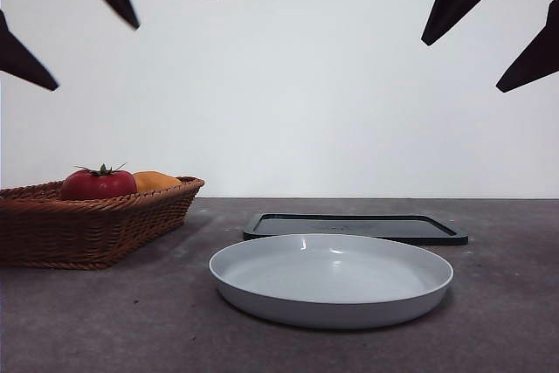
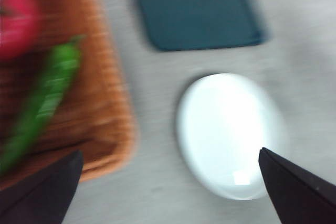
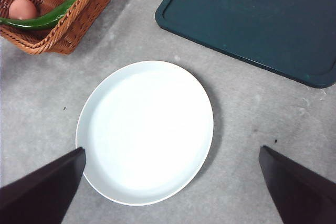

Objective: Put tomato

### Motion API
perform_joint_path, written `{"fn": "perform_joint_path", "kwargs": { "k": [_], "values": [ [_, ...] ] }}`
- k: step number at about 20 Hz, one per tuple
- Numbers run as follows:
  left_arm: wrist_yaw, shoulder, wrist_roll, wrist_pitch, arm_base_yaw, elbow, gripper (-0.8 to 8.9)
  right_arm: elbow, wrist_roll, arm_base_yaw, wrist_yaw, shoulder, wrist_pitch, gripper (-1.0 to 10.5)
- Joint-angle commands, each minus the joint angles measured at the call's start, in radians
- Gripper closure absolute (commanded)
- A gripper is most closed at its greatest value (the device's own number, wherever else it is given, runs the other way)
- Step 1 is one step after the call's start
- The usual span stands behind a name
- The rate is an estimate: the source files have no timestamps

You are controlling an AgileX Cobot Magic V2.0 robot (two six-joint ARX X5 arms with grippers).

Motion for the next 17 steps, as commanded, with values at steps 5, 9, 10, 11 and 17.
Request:
{"fn": "perform_joint_path", "kwargs": {
  "k": [5, 9, 10, 11, 17],
  "values": [
    [-0.247, 0.248, 0.168, -0.167, 0.011, 0.304, 1.02, 0.016, -0.006, 0.005, -0.002, 0.008, 0.010, 3.6],
    [-0.263, 0.417, 0.190, -0.206, 0.052, 0.454, 1.02, 0.016, -0.006, 0.005, -0.002, 0.008, 0.010, 3.6],
    [-0.264, 0.452, 0.203, -0.203, 0.062, 0.483, 1.02, 0.016, -0.006, 0.005, -0.002, 0.008, 0.010, 3.6],
    [-0.267, 0.496, 0.220, -0.197, 0.073, 0.517, 1.02, 0.016, -0.006, 0.005, -0.002, 0.008, 0.010, 3.6],
    [-0.278, 0.695, 0.279, -0.126, 0.106, 0.624, 1.02, 0.016, -0.007, 0.005, -0.002, 0.008, 0.010, 3.6]
  ]
}}
